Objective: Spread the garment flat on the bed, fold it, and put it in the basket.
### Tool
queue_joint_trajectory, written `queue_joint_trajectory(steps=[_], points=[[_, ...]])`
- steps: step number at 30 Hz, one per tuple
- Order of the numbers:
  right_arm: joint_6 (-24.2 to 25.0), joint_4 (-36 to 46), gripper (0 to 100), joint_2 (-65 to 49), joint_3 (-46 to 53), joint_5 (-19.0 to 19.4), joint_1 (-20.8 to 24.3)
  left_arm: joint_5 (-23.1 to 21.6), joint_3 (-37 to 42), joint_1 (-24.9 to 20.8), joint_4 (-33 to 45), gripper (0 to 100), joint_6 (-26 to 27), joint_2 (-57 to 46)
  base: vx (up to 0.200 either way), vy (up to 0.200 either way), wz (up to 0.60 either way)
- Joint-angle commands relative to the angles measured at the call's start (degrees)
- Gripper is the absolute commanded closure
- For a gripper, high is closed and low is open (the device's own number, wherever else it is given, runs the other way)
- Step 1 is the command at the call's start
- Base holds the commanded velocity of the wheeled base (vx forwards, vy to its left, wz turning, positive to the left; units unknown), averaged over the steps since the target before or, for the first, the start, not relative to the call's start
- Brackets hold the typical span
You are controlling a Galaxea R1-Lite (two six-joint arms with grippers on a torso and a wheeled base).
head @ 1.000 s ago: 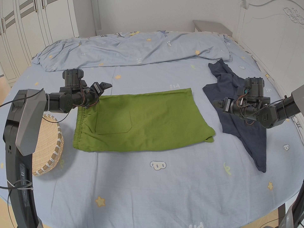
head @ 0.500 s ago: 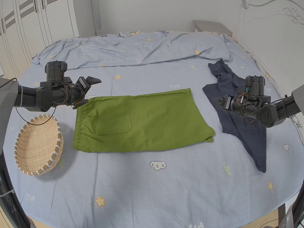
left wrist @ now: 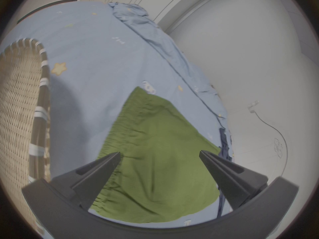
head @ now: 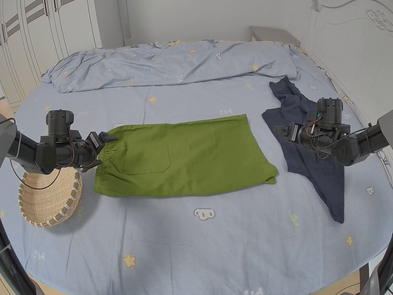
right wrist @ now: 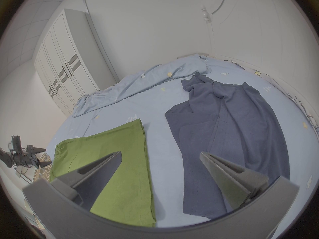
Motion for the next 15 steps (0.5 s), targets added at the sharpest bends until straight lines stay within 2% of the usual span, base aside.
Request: queue_joint_trajectory(steps=[1,9,15], points=[[0.03,-0.03,0,-0.11,0.09,0.01,0.07,-0.10,0.85,2.38,-0.10,0,0.43,3.31,0.000,0.000,0.00],[0.03,-0.03,0,-0.02,0.18,0.01,0.16,0.52,0.32,3.70,-0.19,0,4.30,5.95,0.000,0.000,0.00],[-0.05,-0.03,0,0.07,0.36,0.01,0.34,-0.36,0.15,4.58,-3.18,0,4.39,7.36,0.000,0.000,0.00]])
